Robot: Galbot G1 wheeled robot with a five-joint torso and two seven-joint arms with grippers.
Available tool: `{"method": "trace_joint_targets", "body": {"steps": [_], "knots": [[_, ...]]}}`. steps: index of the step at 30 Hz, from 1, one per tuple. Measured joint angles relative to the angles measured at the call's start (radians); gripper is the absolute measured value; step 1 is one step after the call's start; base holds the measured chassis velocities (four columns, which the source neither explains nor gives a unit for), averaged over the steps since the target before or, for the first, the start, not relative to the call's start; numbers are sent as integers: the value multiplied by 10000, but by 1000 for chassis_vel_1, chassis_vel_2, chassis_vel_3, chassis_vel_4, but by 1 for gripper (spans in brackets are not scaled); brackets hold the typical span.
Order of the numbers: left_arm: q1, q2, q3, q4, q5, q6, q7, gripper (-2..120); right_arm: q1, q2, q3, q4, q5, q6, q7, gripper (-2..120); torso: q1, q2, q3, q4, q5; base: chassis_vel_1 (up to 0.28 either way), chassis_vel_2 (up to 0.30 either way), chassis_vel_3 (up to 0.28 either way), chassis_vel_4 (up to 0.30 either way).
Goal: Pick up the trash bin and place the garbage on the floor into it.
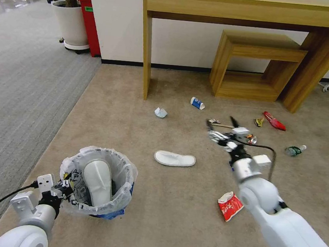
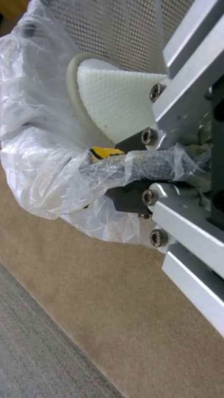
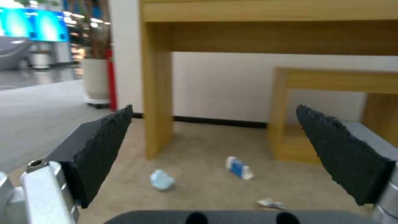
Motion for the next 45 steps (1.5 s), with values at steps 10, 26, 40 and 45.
{"method": "trace_joint_targets", "body": {"steps": [10, 26, 40, 45], "knots": [[-21, 113, -8, 113, -54, -24, 35, 3, -831, 103, 919, -7, -192, 167, 398, 100, 0, 0, 0, 4, 0, 0, 0, 0, 0], [-5, 279, -178, 165, -182, -34, 31, 3, -960, 416, 1124, -279, -566, 111, 153, 100, 0, 0, 0, 4, -1, 0, 0, 0, 0], [-42, 243, -179, 240, -185, -77, 21, 3, -924, 571, 985, -461, -795, 91, 8, 100, 0, 0, 0, 3, -1, 0, 0, 0, 0], [-37, 194, -175, 273, -159, -103, 21, 3, -863, 586, 909, -500, -814, 91, 6, 100, 0, 0, 1, 3, -1, -18, 19, 20, -20]]}}
